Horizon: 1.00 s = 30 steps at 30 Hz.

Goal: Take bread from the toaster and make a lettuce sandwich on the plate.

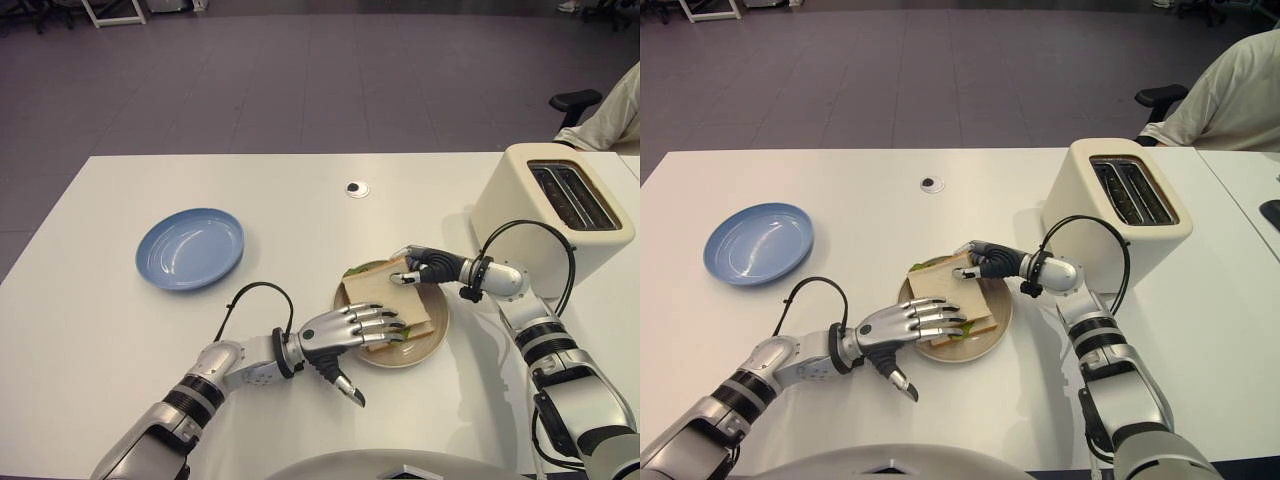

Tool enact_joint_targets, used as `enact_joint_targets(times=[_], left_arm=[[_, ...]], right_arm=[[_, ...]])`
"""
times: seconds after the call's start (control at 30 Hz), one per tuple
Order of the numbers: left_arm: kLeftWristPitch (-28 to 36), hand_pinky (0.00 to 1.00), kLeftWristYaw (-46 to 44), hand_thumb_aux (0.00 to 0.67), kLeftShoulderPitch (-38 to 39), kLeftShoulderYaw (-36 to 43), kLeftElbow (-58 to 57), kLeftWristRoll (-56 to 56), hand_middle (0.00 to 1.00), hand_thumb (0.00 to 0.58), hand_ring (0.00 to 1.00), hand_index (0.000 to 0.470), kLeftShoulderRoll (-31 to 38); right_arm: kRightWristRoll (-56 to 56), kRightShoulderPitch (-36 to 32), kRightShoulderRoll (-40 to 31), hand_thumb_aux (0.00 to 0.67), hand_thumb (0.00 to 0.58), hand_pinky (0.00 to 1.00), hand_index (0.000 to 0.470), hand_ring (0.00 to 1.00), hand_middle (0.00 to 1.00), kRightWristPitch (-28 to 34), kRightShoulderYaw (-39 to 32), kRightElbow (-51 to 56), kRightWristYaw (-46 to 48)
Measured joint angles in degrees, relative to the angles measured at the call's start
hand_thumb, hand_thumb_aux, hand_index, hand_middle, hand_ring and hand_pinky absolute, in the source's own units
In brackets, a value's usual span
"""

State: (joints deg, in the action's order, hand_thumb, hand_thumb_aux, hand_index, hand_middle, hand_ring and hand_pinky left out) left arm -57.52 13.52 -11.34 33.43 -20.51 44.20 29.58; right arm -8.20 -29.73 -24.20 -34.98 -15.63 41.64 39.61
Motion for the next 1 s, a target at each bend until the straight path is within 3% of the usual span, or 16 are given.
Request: enact_joint_targets(times=[0.13,0.27,0.37,0.47,0.57,0.6,0.63,0.67,0.7,0.73,0.77,0.9,1.0], left_arm=[[-1.8,0.0,-9.9,0.0,1.8,2.6,0.2,-14.1,0.0,0.0,0.0,0.0,0.2],[-1.7,0.0,-18.7,0.0,2.3,3.7,0.2,-24.7,0.0,0.0,0.0,0.0,0.0],[-1.5,0.0,-21.5,0.0,2.8,3.4,0.2,-27.0,0.0,0.0,0.0,0.0,-0.5],[-1.9,0.0,-21.1,0.0,4.1,0.0,0.8,-26.7,0.0,0.0,0.0,0.0,-1.7],[-2.7,0.0,-16.2,0.0,4.1,-8.9,4.8,-26.3,0.0,0.0,0.0,0.0,-3.2],[-2.8,0.0,-14.1,0.0,4.1,-12.6,7.5,-27.1,0.0,0.0,0.0,0.0,-4.5],[-2.6,0.0,-13.3,0.0,4.2,-14.5,9.2,-27.7,0.0,0.0,0.0,0.0,-5.1],[-2.1,0.0,-12.7,0.113,4.3,-15.9,10.9,-29.1,0.0,0.179,0.0,0.079,-5.7],[-1.0,0.29,-12.5,0.67,4.9,-16.8,13.4,-31.5,0.29,0.58,0.29,0.47,-6.5],[0.0,0.68,-12.8,0.67,5.6,-16.8,15.6,-33.9,0.68,0.58,0.68,0.47,-6.6],[1.4,1.0,-14.0,0.67,7.1,-16.2,18.8,-37.7,1.0,0.58,1.0,0.47,-6.4],[7.1,1.0,-24.9,0.67,16.0,-9.1,30.2,-53.1,1.0,0.58,1.0,0.47,1.3],[11.9,1.0,-38.3,0.67,26.2,-6.1,29.5,-55.9,1.0,0.58,1.0,0.47,14.6]], right_arm=[[-2.6,0.6,-1.9,0.0,0.0,0.0,0.0,0.0,0.0,-1.1,2.4,-3.6,-6.7],[-11.7,1.3,-3.8,0.0,0.0,0.0,0.0,0.0,0.0,-1.8,7.7,-14.7,-23.6],[-15.3,3.6,-4.0,0.0,0.0,0.0,0.0,0.0,0.0,0.0,11.8,-26.2,-30.7],[-13.4,9.1,-3.8,0.0,0.0,0.0,0.0,0.0,0.0,2.2,13.0,-37.1,-30.1],[-9.1,17.3,-4.2,0.005,0.009,0.0,0.004,0.0,0.0,3.4,11.1,-42.6,-25.2],[-4.5,20.3,-4.8,0.376,0.468,0.15,0.264,0.15,0.15,3.6,11.0,-45.1,-22.8],[-0.5,22.0,-5.2,0.67,0.58,0.81,0.47,0.81,0.81,4.0,11.2,-46.9,-21.3],[3.7,23.6,-5.5,0.67,0.58,1.0,0.47,1.0,1.0,4.4,11.6,-48.9,-19.9],[9.4,25.4,-5.9,0.67,0.58,1.0,0.47,1.0,1.0,4.7,12.2,-51.5,-18.0],[14.0,26.6,-6.3,0.67,0.58,1.0,0.47,1.0,1.0,4.9,12.7,-53.8,-16.6],[20.2,28.4,-7.0,0.67,0.58,1.0,0.47,1.0,1.0,5.1,13.5,-57.2,-14.7],[36.2,36.6,-11.0,0.67,0.58,1.0,0.47,1.0,1.0,4.6,14.1,-64.2,-2.9],[35.8,48.4,-19.3,0.67,0.58,1.0,0.47,1.0,1.0,1.2,11.5,-56.2,14.4]])
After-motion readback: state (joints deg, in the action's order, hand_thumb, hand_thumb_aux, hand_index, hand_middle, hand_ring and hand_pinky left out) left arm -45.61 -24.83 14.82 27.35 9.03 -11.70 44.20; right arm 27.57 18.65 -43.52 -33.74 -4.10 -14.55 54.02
